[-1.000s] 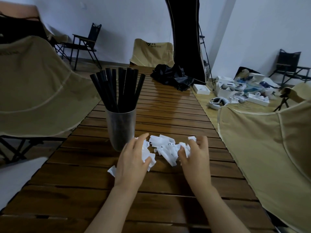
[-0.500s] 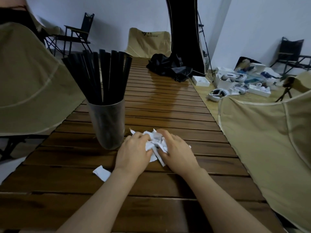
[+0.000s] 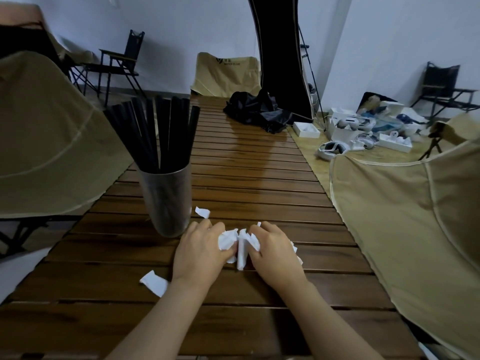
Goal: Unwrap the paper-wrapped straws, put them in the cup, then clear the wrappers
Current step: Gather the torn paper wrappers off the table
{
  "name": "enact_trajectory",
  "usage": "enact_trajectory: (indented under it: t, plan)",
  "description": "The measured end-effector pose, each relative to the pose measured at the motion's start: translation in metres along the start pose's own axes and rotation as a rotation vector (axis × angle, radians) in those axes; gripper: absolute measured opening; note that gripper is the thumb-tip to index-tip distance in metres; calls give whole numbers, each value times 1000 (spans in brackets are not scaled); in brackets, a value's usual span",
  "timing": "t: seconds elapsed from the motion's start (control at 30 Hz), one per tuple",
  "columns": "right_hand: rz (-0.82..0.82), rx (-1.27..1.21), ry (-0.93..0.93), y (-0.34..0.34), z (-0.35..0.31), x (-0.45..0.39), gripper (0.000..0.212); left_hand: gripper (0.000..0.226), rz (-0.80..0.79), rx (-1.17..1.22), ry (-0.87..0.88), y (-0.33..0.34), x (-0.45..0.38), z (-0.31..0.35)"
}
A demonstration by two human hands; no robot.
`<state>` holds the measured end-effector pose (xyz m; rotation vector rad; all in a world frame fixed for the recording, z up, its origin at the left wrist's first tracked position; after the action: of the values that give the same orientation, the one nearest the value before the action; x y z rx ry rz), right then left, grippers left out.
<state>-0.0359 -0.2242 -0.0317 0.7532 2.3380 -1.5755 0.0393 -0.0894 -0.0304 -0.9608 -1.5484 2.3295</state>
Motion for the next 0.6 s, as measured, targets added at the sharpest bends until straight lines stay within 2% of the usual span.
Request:
enact_trajectory:
  t: [0.17, 0.3, 0.4, 0.5, 0.6]
  plan:
    - [-80, 45, 9, -6, -6, 11, 42, 38, -21, -64, 1, -8, 12, -2]
    - [-40, -16, 13, -7, -4, 15, 27, 35, 32, 9, -69, -13, 17, -9]
    - [-26, -89, 59, -8, -2, 17, 9, 38, -9, 110, -117, -13, 17, -8]
    - [-15, -197, 113, -8, 1, 16, 18, 42, -6, 144, -165, -15, 20, -6]
    - [26, -266, 167, -11, 3, 15, 15, 37, 21, 173, -210, -17, 22, -8]
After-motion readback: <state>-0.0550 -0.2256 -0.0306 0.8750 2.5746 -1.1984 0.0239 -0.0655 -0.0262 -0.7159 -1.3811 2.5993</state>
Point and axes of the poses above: each hand's wrist, its own x-axis away from the middle knuckle, its own y-axis out of the palm, z = x × y, the point moved 2 cm from there along -x, towards the middle knuckle, and after that the axes turned 5 degrees about z, right-handed, at the moved point
